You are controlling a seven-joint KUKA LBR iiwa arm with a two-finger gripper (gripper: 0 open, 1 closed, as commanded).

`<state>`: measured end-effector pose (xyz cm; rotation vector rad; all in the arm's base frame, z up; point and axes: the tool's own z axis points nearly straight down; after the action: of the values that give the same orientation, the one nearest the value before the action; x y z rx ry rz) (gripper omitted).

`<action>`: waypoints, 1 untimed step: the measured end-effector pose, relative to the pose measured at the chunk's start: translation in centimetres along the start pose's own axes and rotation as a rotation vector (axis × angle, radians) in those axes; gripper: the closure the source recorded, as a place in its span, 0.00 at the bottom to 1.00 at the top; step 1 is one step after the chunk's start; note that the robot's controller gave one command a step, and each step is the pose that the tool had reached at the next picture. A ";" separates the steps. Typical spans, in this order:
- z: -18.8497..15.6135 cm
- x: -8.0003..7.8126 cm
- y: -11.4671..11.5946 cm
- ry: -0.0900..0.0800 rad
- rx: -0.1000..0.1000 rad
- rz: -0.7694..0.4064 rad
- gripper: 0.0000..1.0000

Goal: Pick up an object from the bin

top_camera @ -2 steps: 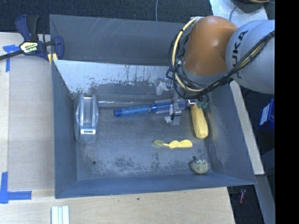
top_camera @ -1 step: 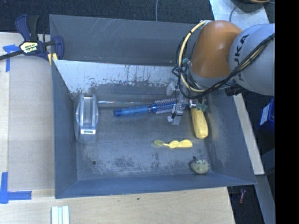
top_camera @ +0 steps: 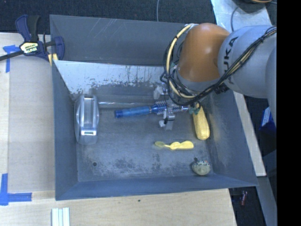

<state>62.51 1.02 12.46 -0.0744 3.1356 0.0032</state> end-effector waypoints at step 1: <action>5.3 0.0 -0.6 0.004 0.004 0.284 0.00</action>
Offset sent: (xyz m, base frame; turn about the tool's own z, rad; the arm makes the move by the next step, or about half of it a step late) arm 0.0007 0.0224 -0.0546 0.0095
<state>62.56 0.46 7.20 0.3699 3.1190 -0.0020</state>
